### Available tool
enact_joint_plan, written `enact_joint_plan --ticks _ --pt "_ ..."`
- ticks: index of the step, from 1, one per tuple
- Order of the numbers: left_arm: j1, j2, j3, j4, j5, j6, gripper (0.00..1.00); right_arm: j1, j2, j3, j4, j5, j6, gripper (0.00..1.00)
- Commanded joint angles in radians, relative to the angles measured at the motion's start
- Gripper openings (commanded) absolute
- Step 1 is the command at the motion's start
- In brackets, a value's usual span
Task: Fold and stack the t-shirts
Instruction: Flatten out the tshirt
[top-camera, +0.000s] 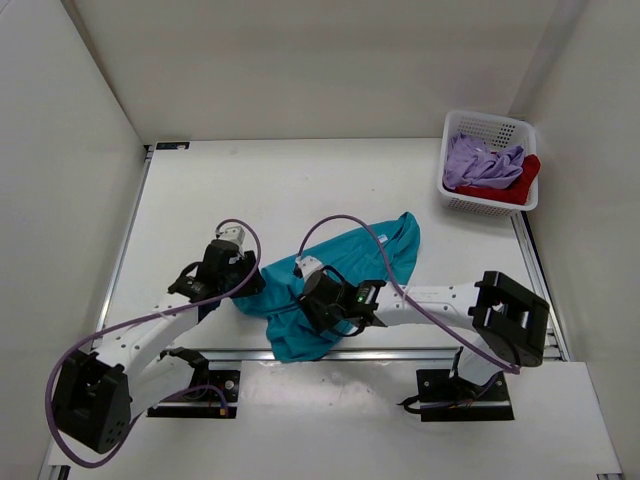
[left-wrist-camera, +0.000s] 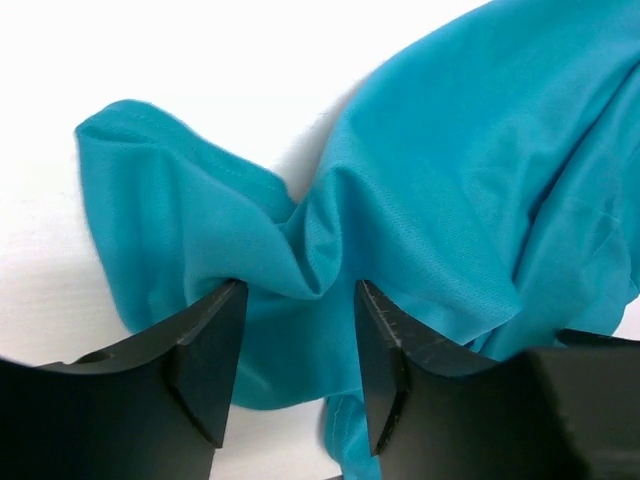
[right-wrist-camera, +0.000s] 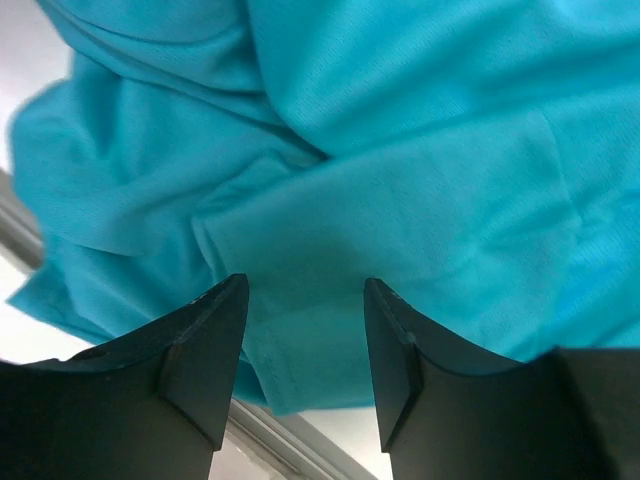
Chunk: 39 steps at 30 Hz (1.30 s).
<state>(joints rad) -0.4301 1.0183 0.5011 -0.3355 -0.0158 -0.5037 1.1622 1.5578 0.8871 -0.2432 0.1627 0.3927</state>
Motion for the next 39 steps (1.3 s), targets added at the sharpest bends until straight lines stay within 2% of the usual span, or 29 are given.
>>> enact_joint_plan --ticks 1,10,14,16,21,23,27,31,34,36,37,38,39 --pt "0.021 -0.044 -0.015 -0.006 -0.019 -0.015 0.59 0.036 -0.007 0.05 -0.045 0.132 0.024 0.49" --pt "0.094 -0.069 -0.018 -0.008 0.013 -0.027 0.6 0.054 -0.001 0.044 -0.09 0.127 0.064 0.5" --pt "0.14 -0.067 -0.029 -0.01 0.025 -0.019 0.61 0.063 -0.005 0.036 -0.108 0.159 0.09 0.48" --pt "0.157 -0.067 -0.038 -0.01 0.034 -0.03 0.62 0.048 -0.011 0.0 -0.088 0.127 0.103 0.46" --pt "0.217 -0.096 -0.05 -0.017 0.017 -0.053 0.64 0.007 -0.022 -0.059 -0.01 0.057 0.121 0.26" --pt "0.217 -0.087 -0.052 -0.019 -0.019 -0.049 0.69 0.005 -0.036 -0.077 0.011 0.069 0.132 0.16" --pt "0.231 -0.078 -0.084 0.016 0.026 -0.087 0.7 0.001 -0.094 -0.1 0.022 0.097 0.13 0.0" --pt "0.217 -0.046 -0.122 0.067 0.072 -0.105 0.7 -0.033 -0.174 -0.134 0.044 0.097 0.123 0.0" --pt "0.18 -0.037 -0.131 0.113 0.093 -0.131 0.66 -0.062 -0.223 -0.149 0.054 0.078 0.117 0.0" --pt "0.154 -0.027 -0.131 0.136 0.1 -0.133 0.54 -0.068 -0.234 -0.158 0.058 0.07 0.117 0.0" --pt "0.145 -0.02 -0.122 0.135 0.102 -0.13 0.37 -0.067 -0.235 -0.149 0.053 0.077 0.115 0.0" --pt "0.142 -0.018 -0.115 0.139 0.1 -0.136 0.32 -0.067 -0.24 -0.146 0.047 0.075 0.112 0.0" --pt "0.142 -0.012 -0.107 0.138 0.105 -0.128 0.23 -0.056 -0.24 -0.139 0.042 0.083 0.11 0.0"
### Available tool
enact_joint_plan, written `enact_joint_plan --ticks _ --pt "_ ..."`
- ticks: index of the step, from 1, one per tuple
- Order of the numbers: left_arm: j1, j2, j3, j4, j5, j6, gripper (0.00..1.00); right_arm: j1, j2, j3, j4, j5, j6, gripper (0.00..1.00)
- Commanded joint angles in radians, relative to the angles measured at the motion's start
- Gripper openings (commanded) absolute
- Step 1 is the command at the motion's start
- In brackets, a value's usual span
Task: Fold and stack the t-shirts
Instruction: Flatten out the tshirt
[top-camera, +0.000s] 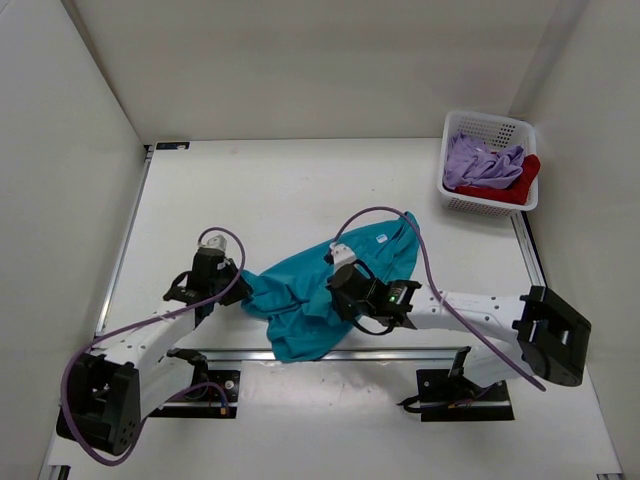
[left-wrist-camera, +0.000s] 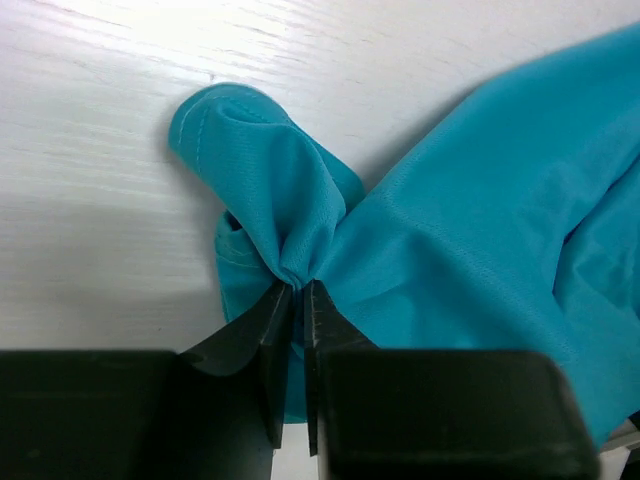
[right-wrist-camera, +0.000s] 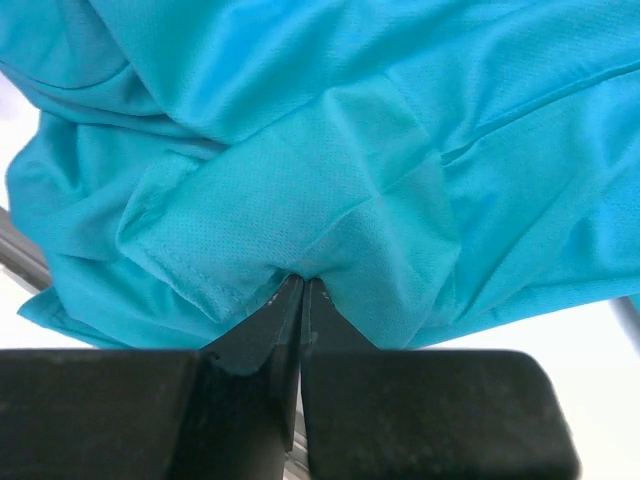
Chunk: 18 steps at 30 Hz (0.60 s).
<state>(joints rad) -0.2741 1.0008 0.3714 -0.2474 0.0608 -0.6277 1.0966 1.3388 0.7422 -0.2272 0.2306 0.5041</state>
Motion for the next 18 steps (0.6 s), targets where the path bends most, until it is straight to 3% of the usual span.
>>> enact_joint_plan --ticks 1,3,4,9,11,15,18 --pt "-0.013 0.007 0.03 0.053 0.031 -0.007 0.19 0.005 -0.03 0.014 0.019 0.016 -0.004 0.0" --pt "-0.005 0.001 0.066 0.069 0.048 -0.013 0.03 -0.018 -0.05 0.038 0.025 0.013 -0.033 0.0" --pt "-0.005 0.005 0.076 0.072 0.069 -0.018 0.0 -0.047 -0.055 0.067 0.023 0.006 -0.054 0.0" --pt "-0.022 0.091 0.277 0.106 0.094 -0.03 0.0 -0.213 -0.069 0.277 -0.003 -0.037 -0.186 0.0" --pt "0.015 0.139 0.361 0.154 0.129 -0.058 0.0 -0.349 -0.032 0.388 -0.014 -0.094 -0.258 0.0" --pt "0.078 0.321 0.66 0.152 0.171 -0.069 0.0 -0.558 0.13 0.786 -0.085 -0.218 -0.343 0.0" --pt "0.145 0.43 0.971 0.088 0.206 -0.084 0.0 -0.664 0.329 1.259 -0.248 -0.289 -0.395 0.0"
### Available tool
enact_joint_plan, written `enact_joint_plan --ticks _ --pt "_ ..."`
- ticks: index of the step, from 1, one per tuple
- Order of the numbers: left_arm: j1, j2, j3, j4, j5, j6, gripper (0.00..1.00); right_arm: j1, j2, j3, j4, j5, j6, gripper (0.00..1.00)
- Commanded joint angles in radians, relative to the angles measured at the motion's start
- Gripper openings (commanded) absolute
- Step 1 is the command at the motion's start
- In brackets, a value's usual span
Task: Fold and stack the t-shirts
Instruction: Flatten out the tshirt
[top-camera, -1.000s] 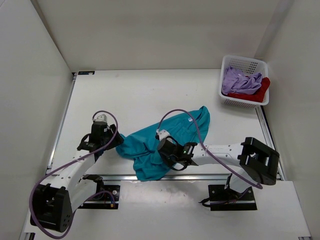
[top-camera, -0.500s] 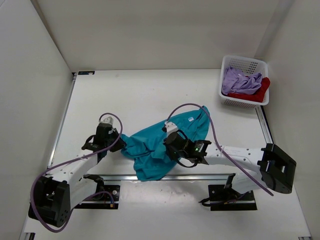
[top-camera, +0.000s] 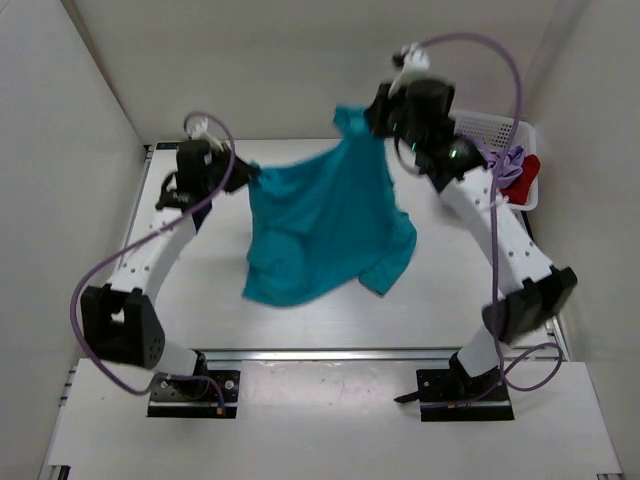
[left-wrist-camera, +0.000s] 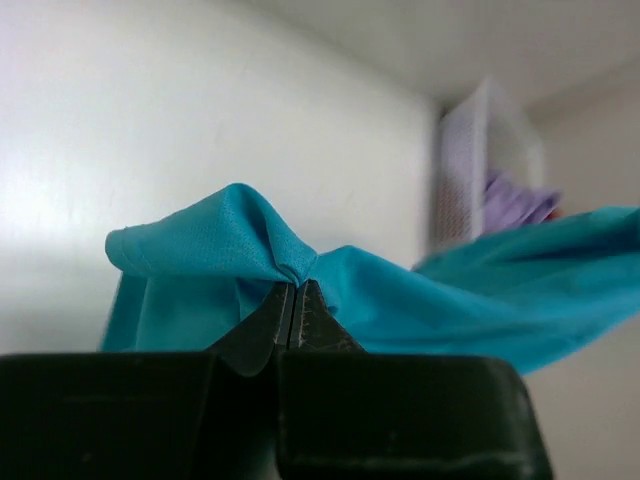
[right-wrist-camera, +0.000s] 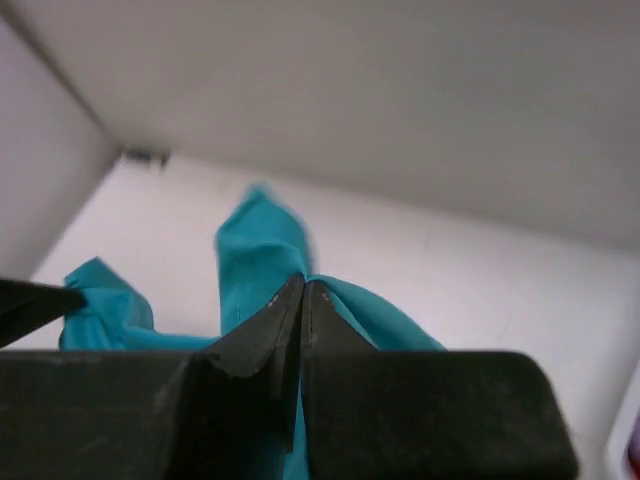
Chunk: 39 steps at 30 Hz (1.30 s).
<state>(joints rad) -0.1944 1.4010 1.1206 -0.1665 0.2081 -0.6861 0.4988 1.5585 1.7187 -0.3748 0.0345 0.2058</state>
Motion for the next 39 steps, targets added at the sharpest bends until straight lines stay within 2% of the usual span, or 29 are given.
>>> enact_joint_plan --ticks 1,3,5,6,8,9,10,11,12,13,14,15,16,17,18,19,21,22,24,25,26,28,31,32,35,36,37,39 --pt "0.078 0.053 0.326 -0.005 0.069 -0.03 0.0 -0.065 0.179 0.49 -0.131 -0.093 -0.111 0.0" --pt "0.125 0.067 0.439 -0.039 0.076 -0.038 0.0 -0.054 0.257 0.803 -0.219 -0.059 -0.179 0.0" --pt "0.156 0.052 0.498 -0.044 0.061 -0.027 0.0 -0.052 0.249 0.797 -0.205 -0.05 -0.187 0.0" --pt "0.162 0.041 0.518 -0.065 0.054 -0.004 0.0 -0.055 0.192 0.745 -0.172 -0.07 -0.175 0.0" --pt "0.154 0.01 0.498 -0.086 0.021 0.037 0.02 -0.049 0.07 0.414 -0.074 -0.093 -0.164 0.0" --pt "0.161 -0.032 0.434 -0.081 -0.007 0.06 0.04 -0.042 -0.025 0.312 0.01 -0.093 -0.151 0.0" --pt "0.153 -0.086 0.333 -0.049 -0.038 0.066 0.06 -0.036 -0.117 0.128 0.078 -0.093 -0.146 0.0" --pt "0.154 -0.117 0.273 -0.045 -0.048 0.072 0.12 -0.025 -0.153 -0.028 0.103 -0.096 -0.119 0.0" --pt "0.142 -0.181 0.158 -0.028 -0.094 0.079 0.23 -0.022 -0.228 -0.191 0.146 -0.105 -0.083 0.0" --pt "0.142 -0.247 0.033 -0.013 -0.14 0.074 0.29 -0.023 -0.304 -0.262 0.187 -0.107 -0.069 0.0" --pt "0.139 -0.311 -0.098 -0.005 -0.162 0.069 0.41 -0.004 -0.381 -0.425 0.21 -0.128 -0.053 0.0" --pt "0.139 -0.35 -0.163 0.008 -0.179 0.072 0.54 0.007 -0.418 -0.582 0.243 -0.155 -0.025 0.0" --pt "0.141 -0.399 -0.259 -0.023 -0.226 0.074 0.67 0.021 -0.483 -0.644 0.261 -0.16 -0.01 0.0" --pt "0.141 -0.427 -0.324 -0.062 -0.277 0.083 0.87 0.026 -0.541 -0.766 0.27 -0.189 0.022 0.0" --pt "0.13 -0.445 -0.349 -0.076 -0.3 0.111 0.97 0.035 -0.57 -0.901 0.287 -0.235 0.047 0.0" --pt "0.113 -0.46 -0.385 -0.096 -0.343 0.123 0.99 0.056 -0.616 -0.95 0.289 -0.248 0.067 0.0" --pt "0.104 -0.488 -0.432 -0.114 -0.349 0.144 0.99 0.089 -0.676 -1.135 0.287 -0.236 0.134 0.04" --pt "0.096 -0.487 -0.442 -0.122 -0.354 0.155 0.96 0.107 -0.702 -1.169 0.278 -0.231 0.159 0.05" --pt "0.092 -0.497 -0.464 -0.139 -0.336 0.161 0.77 0.13 -0.755 -1.251 0.248 -0.188 0.181 0.08" --pt "0.093 -0.496 -0.469 -0.152 -0.337 0.169 0.73 0.12 -0.781 -1.269 0.208 -0.179 0.185 0.16" --pt "0.096 -0.494 -0.484 -0.157 -0.331 0.165 0.72 0.112 -0.805 -1.274 0.183 -0.18 0.193 0.26" --pt "0.098 -0.485 -0.525 -0.143 -0.29 0.157 0.72 0.081 -0.836 -1.292 0.15 -0.162 0.231 0.38" --pt "0.147 -0.447 -0.58 -0.104 -0.253 0.126 0.71 0.015 -0.865 -1.306 0.146 -0.159 0.259 0.42" --pt "0.176 -0.439 -0.599 -0.084 -0.243 0.106 0.71 -0.009 -0.861 -1.323 0.158 -0.185 0.271 0.42" --pt "0.226 -0.393 -0.64 -0.018 -0.213 0.054 0.52 -0.011 -0.828 -1.358 0.194 -0.217 0.299 0.31" --pt "0.24 -0.363 -0.643 0.014 -0.214 0.028 0.49 0.019 -0.827 -1.366 0.207 -0.182 0.313 0.22" --pt "0.239 -0.329 -0.647 0.045 -0.214 0.014 0.46 0.041 -0.827 -1.377 0.218 -0.17 0.317 0.16" --pt "0.243 -0.292 -0.644 0.096 -0.223 -0.047 0.45 0.092 -0.822 -1.392 0.24 -0.124 0.322 0.14"
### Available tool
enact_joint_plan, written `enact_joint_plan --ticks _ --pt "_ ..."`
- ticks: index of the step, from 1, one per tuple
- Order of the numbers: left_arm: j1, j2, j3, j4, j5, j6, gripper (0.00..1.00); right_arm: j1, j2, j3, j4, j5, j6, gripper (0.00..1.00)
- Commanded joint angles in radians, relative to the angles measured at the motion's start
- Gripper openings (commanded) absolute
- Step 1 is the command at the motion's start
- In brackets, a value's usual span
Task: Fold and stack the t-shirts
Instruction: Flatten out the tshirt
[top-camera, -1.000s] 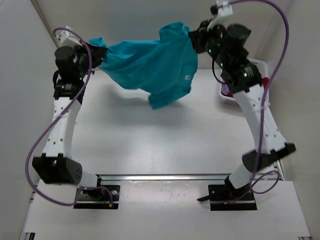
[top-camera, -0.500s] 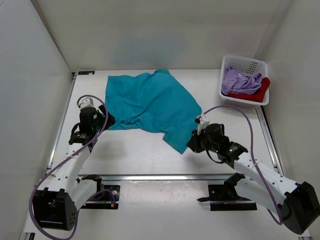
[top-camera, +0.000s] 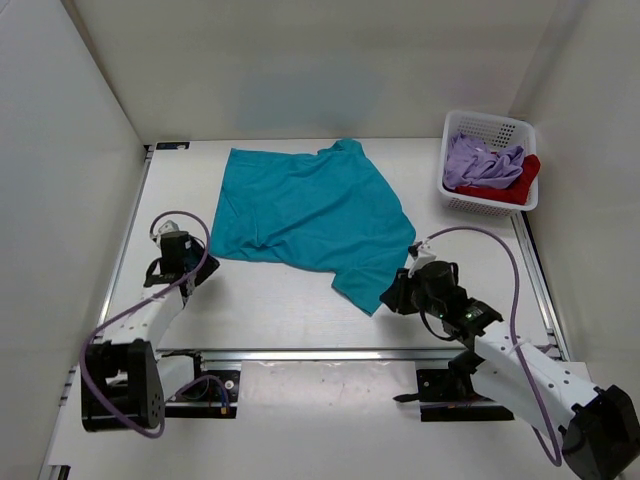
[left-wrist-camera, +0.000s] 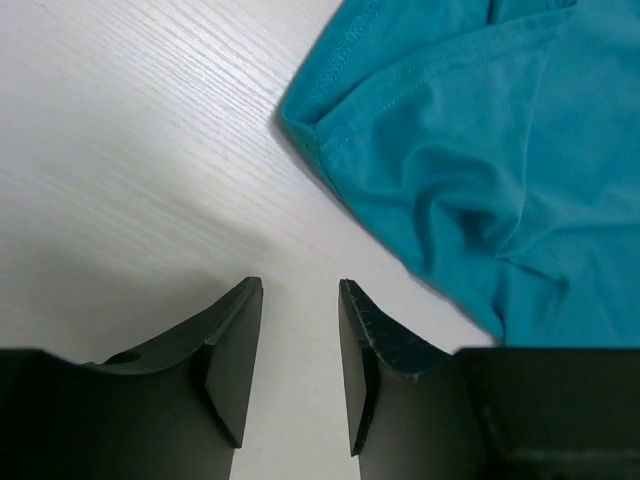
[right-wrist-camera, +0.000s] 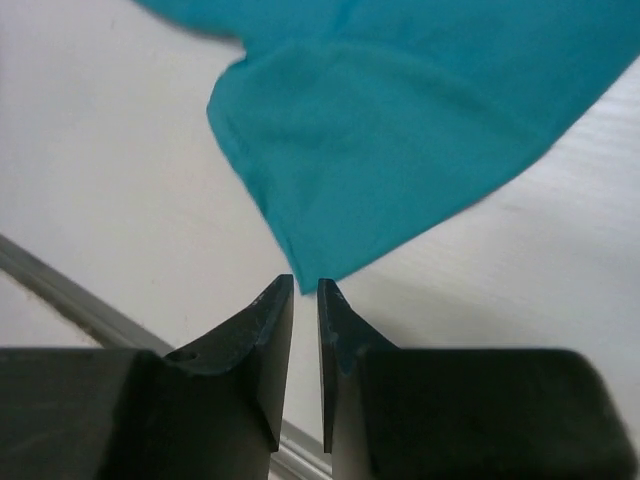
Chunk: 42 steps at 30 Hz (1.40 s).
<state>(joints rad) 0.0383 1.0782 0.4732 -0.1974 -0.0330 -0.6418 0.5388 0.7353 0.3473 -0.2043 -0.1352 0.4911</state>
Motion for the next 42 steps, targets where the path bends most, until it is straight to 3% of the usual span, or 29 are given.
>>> enact_joint_plan --ticks 1,7,11,18,23,25,27,31,39,42 --pt "0.012 0.061 -0.002 0.145 0.025 -0.105 0.48 0.058 0.004 -0.021 0.074 0.045 0.046 0.15" --pt "0.022 0.216 0.027 0.283 0.027 -0.183 0.51 0.044 0.0 -0.06 0.095 0.008 0.056 0.22" --pt "0.034 0.29 0.065 0.296 0.018 -0.19 0.45 0.039 0.001 -0.082 0.112 -0.006 0.073 0.26" --pt "0.038 0.361 0.087 0.351 0.021 -0.211 0.45 0.059 0.026 -0.087 0.131 -0.007 0.075 0.27" --pt "0.028 0.408 0.122 0.335 0.01 -0.203 0.27 0.049 0.021 -0.093 0.137 -0.011 0.078 0.27" --pt "0.029 0.408 0.125 0.332 0.005 -0.202 0.25 0.044 0.021 -0.094 0.134 -0.017 0.079 0.27" --pt "0.035 0.399 0.122 0.323 -0.01 -0.193 0.29 0.033 0.024 -0.094 0.135 -0.017 0.076 0.29" --pt "0.018 0.376 0.113 0.303 -0.041 -0.179 0.45 0.036 0.044 -0.093 0.138 -0.009 0.081 0.32" --pt "0.025 0.414 0.123 0.302 -0.042 -0.171 0.98 0.062 0.043 -0.11 0.148 0.005 0.099 0.32" --pt "0.022 0.431 0.142 0.283 -0.034 -0.176 0.99 0.05 0.039 -0.114 0.146 0.011 0.098 0.33"
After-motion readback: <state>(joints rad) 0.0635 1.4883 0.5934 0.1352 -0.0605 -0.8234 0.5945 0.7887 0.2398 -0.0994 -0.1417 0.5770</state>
